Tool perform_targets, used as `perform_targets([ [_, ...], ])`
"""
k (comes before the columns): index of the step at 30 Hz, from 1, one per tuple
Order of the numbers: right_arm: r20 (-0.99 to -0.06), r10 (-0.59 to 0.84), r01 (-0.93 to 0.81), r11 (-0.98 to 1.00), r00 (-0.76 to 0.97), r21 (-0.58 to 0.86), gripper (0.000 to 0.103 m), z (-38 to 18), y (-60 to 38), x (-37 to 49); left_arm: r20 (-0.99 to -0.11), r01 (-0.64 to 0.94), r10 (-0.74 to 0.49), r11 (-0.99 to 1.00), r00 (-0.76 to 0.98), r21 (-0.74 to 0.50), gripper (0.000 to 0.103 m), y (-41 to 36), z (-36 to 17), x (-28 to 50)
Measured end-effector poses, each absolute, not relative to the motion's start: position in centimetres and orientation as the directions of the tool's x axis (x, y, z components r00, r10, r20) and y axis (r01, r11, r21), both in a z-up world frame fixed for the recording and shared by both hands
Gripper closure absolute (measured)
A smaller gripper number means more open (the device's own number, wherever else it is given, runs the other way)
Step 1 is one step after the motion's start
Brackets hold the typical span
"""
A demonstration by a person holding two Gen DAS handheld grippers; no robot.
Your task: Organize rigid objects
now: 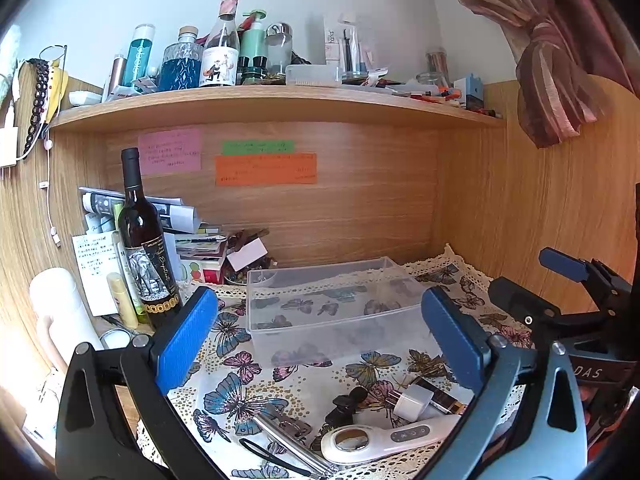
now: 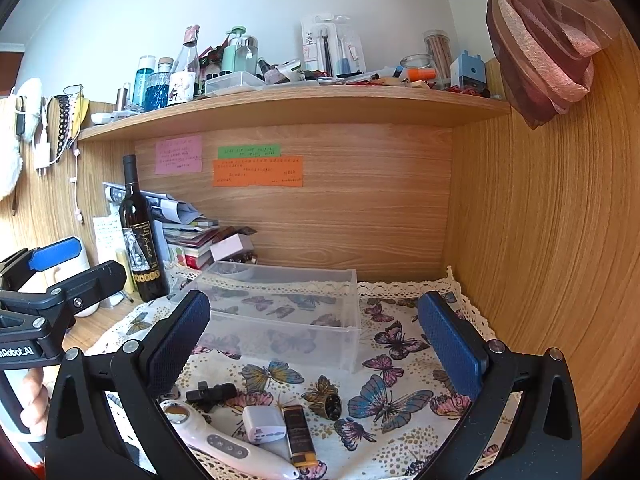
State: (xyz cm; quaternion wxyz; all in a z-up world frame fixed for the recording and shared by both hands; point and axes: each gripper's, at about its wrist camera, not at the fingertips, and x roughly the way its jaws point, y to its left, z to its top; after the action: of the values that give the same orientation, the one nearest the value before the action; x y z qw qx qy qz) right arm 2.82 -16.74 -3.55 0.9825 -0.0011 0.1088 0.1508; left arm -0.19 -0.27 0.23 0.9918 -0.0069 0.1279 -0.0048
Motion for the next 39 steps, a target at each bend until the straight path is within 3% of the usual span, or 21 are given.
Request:
perform_targets([
  [39,-0.192,0.309,-0.311,0.95,0.931,0.022,0.0,-3.21,-16.57,2.32,-0.254,0.01,-0.017,1.0,0.967,-0.027,0.0,0.04,0.28,-0.12],
])
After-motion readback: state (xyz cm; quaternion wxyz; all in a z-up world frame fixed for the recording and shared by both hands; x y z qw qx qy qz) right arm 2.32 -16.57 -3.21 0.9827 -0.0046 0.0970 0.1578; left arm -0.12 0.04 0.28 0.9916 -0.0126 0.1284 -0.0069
